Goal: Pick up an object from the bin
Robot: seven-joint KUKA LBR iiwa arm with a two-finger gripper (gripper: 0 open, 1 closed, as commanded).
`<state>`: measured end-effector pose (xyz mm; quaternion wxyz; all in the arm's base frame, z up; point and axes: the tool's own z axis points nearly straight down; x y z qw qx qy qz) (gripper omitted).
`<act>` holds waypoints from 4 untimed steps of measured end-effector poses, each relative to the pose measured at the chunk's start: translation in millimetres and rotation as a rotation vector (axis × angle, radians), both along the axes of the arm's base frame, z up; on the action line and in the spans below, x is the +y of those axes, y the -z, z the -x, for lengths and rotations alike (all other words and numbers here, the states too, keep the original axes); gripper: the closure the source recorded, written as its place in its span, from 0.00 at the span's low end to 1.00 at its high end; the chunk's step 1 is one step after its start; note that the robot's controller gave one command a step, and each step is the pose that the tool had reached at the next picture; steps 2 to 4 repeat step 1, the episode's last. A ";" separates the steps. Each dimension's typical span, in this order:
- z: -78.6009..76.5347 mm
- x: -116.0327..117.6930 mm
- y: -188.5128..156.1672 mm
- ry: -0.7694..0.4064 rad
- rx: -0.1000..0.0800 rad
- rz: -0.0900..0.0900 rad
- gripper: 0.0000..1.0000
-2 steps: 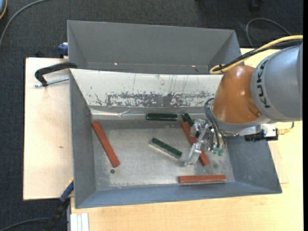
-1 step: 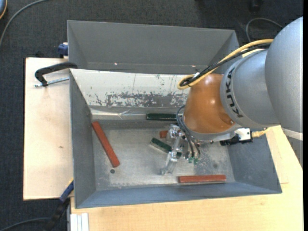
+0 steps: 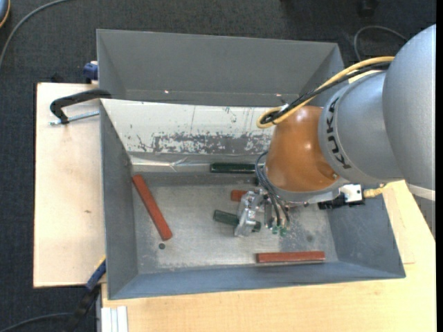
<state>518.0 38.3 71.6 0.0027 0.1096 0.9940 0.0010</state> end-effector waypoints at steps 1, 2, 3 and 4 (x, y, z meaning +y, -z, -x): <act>4.4 20.0 -143.8 -0.027 -0.007 -0.001 1.00; 4.4 20.0 -143.8 -0.027 -0.007 -0.001 1.00; 4.4 20.0 -143.8 -0.027 -0.007 -0.001 1.00; 4.4 20.0 -143.8 -0.027 -0.007 -0.001 1.00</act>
Offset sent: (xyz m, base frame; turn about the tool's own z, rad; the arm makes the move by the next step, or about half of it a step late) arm -0.0068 0.0185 0.1382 -0.0234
